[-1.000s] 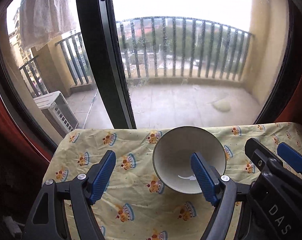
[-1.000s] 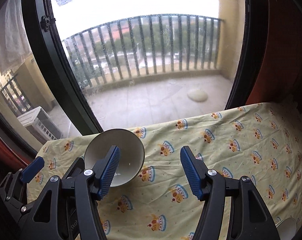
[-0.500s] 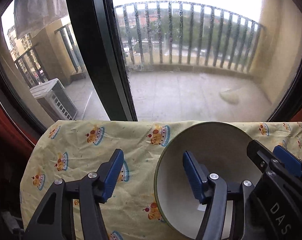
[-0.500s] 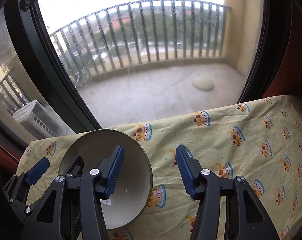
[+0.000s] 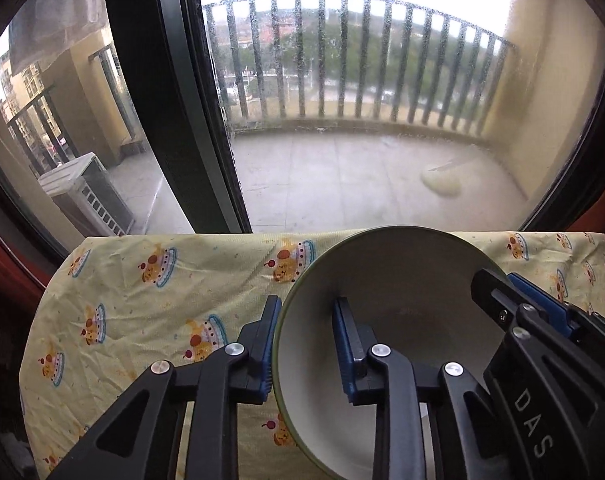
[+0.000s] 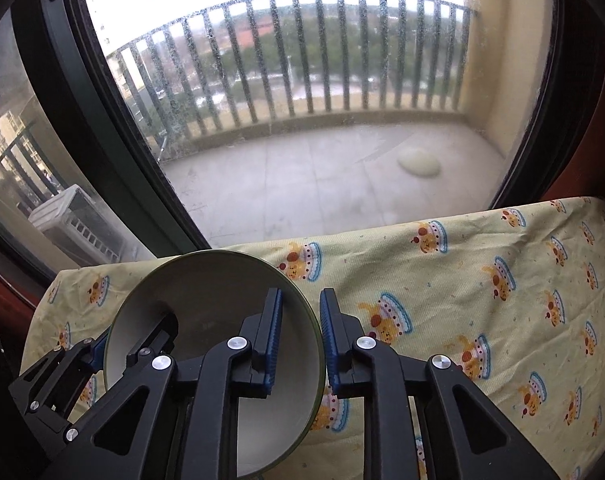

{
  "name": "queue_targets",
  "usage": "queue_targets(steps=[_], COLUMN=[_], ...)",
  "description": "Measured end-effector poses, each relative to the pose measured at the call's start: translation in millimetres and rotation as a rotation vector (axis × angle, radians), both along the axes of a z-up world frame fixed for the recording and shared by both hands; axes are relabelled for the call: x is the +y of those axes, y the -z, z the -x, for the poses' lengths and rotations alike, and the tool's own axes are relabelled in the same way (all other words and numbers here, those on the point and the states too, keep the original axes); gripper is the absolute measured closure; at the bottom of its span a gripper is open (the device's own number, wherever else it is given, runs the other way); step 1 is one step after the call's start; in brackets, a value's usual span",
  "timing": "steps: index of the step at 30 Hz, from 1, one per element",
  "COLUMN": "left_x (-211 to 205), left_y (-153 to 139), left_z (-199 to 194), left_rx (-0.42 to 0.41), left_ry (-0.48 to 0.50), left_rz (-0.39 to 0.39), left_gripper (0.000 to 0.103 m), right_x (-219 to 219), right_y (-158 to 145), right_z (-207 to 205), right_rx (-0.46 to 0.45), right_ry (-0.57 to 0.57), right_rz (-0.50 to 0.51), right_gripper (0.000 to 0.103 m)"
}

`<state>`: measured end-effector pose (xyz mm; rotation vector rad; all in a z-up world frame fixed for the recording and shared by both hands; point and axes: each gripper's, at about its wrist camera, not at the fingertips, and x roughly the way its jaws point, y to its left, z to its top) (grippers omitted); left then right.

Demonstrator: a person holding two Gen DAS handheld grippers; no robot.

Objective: Organize plates and bowls

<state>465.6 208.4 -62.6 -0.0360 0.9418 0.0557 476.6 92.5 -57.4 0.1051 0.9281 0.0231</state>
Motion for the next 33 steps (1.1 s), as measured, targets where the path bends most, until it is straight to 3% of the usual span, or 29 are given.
queue_targets(steps=[18, 33], left_x=[-0.4, -8.5], left_y=[-14.6, -64.4], left_z=[41.9, 112.1], left_rx=[0.017, -0.036], left_ry=[0.012, 0.084], left_rz=[0.003, 0.021], left_gripper=[0.079, 0.079], right_x=[-1.1, -12.5], right_y=[-18.5, -70.0], right_z=[35.4, 114.5], right_rx=[0.046, 0.009], right_ry=[0.021, 0.106], right_rz=[-0.013, -0.011], right_gripper=[0.08, 0.08])
